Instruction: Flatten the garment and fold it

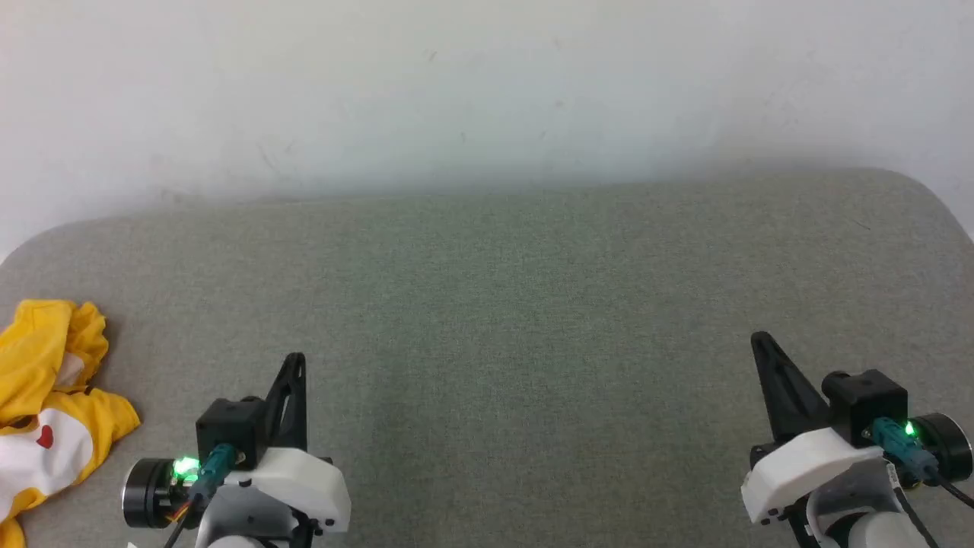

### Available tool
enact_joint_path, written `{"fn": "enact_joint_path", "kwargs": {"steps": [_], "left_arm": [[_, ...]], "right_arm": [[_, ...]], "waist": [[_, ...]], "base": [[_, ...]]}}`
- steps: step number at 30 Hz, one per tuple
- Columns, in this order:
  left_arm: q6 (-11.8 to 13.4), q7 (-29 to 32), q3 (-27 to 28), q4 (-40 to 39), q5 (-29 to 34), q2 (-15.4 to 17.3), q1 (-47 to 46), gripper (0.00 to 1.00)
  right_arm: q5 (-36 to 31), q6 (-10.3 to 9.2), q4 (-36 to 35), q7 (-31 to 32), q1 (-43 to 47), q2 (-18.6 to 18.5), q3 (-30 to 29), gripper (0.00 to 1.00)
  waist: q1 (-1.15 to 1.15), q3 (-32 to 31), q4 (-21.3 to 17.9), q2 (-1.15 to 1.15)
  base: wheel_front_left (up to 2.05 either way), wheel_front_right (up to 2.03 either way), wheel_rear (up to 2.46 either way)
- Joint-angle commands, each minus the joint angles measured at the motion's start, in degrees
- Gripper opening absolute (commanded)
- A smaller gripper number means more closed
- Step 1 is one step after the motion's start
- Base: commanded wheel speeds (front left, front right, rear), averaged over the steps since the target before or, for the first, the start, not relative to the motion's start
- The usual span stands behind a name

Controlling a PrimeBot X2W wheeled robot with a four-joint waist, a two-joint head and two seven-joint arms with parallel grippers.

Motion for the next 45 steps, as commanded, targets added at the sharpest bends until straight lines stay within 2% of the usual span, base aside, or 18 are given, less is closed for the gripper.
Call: {"fn": "enact_joint_path", "kwargs": {"steps": [1,32,33,45], "left_arm": [[0.38,-0.01,-0.05,-0.27,0.2,-0.13,-0.67,0.0],[0.38,-0.01,-0.05,-0.27,0.2,-0.13,-0.67,0.0],[0.0,0.0,-0.01,0.0,0.0,0.0,0.0,1.0],[-0.27,-1.13,-0.38,0.57,-1.76,-0.01,-0.26,1.0]], "right_arm": [[-0.43,-0.06,-0.32,0.04,-0.47,0.19,0.01,0.0],[-0.43,-0.06,-0.32,0.04,-0.47,0.19,0.01,0.0],[0.0,0.0,0.0,0.0,-0.01,0.0,0.0,1.0],[1.12,0.0,0.93,-1.12,-0.01,-0.03,-0.26,1.0]], "waist": [[0.0,0.0,0.0,0.0],[0.0,0.0,0.0,0.0],[0.0,0.0,0.0,0.0],[0.0,0.06,0.17,0.0]], "base": [[0.0,0.0,0.0],[0.0,0.0,0.0],[0.0,0.0,0.0],[0.0,0.0,0.0]]}}
